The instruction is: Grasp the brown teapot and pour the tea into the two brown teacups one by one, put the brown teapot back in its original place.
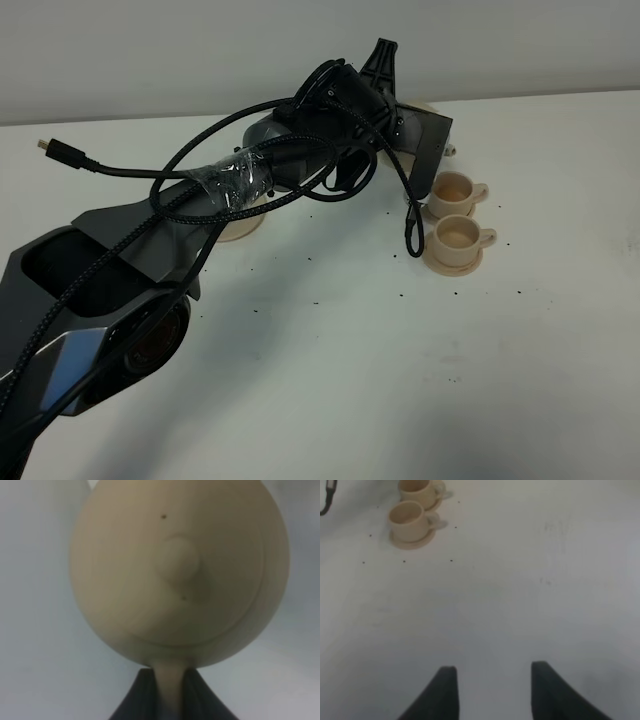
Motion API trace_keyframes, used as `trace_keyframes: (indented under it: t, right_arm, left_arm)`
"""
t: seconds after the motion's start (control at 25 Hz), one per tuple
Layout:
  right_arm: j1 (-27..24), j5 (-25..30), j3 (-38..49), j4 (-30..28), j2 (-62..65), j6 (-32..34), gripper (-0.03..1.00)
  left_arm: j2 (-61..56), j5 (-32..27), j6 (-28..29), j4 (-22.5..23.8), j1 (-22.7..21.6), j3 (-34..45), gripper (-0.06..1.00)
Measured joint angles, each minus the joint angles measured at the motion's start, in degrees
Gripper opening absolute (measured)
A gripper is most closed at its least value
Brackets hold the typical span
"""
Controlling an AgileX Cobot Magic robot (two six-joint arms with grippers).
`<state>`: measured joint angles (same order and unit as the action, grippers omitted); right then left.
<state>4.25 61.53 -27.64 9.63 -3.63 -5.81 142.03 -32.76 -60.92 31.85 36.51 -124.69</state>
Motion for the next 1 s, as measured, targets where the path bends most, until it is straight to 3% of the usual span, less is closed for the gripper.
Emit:
trace_keyframes:
  t: [1.0]
  right_arm:
    - [0.0,0.0,0.0,0.0,0.0,0.0,0.35]
  left_arm:
    - [0.0,2.24,-9.21,0.04,0.0,0.0,0.12]
